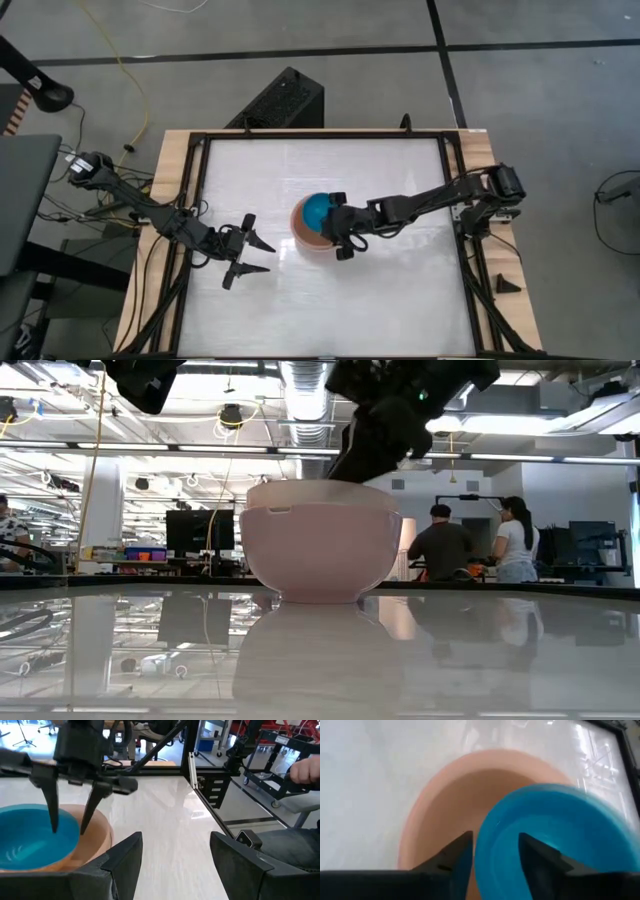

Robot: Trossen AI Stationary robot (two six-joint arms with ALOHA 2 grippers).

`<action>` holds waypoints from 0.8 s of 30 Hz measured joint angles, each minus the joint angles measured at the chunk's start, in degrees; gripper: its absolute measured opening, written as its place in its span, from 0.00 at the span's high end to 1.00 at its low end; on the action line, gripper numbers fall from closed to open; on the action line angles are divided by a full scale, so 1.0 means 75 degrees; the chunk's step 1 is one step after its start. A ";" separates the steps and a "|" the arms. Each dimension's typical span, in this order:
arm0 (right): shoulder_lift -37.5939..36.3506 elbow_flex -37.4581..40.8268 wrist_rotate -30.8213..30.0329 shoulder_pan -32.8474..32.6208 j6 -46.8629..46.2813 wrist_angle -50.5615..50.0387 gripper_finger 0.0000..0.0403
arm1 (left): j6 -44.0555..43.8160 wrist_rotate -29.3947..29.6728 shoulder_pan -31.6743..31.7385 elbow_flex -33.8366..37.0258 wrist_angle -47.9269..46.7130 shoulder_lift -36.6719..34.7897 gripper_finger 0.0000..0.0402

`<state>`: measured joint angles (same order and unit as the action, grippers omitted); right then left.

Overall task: Nest bowls inside each other
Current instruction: Stack the blue bowl on top of the blue patterned bowl, then return to Home Position

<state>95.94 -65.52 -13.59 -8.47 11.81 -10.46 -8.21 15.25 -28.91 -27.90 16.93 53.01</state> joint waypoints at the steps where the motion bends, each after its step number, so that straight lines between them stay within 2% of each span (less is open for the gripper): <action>1: -0.0066 0.0000 0.0003 -0.0002 -0.0005 -0.0001 0.50 | 0.0000 0.0000 0.0000 0.0000 0.0000 0.0000 0.45; 4: -0.0227 0.0000 0.0006 -0.0057 -0.0129 -0.0003 0.45 | 0.0000 -0.0003 -0.0001 0.0000 -0.0013 0.0000 0.45; 8: -0.0491 0.0000 -0.0008 -0.0127 -0.0347 0.0003 0.46 | 0.0000 -0.0006 -0.0002 0.0000 -0.0092 0.0000 0.45; 13: -0.0869 0.0000 -0.0005 -0.0116 -0.0379 -0.0121 0.55 | 0.0080 -0.0006 -0.0018 0.0000 -0.0055 0.0000 0.45; 17: -0.1582 0.0000 -0.0003 -0.0408 -0.0587 -0.0835 0.65 | 0.0616 0.0054 -0.0435 0.0000 0.0031 -0.0271 0.45; 21: -0.2637 0.0321 -0.0053 -0.1059 -0.0924 -0.1093 0.72 | 0.1146 0.1004 -0.1169 0.0000 -0.0262 -0.0994 0.45; 24: -0.3579 0.0832 -0.0731 -0.1737 -0.1282 -0.1079 0.73 | 0.1409 0.2123 -0.1792 0.0000 -0.0817 -0.1709 0.45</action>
<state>69.10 -59.27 -19.07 -21.50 2.19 -18.55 2.36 31.17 -42.34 -27.90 10.80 40.20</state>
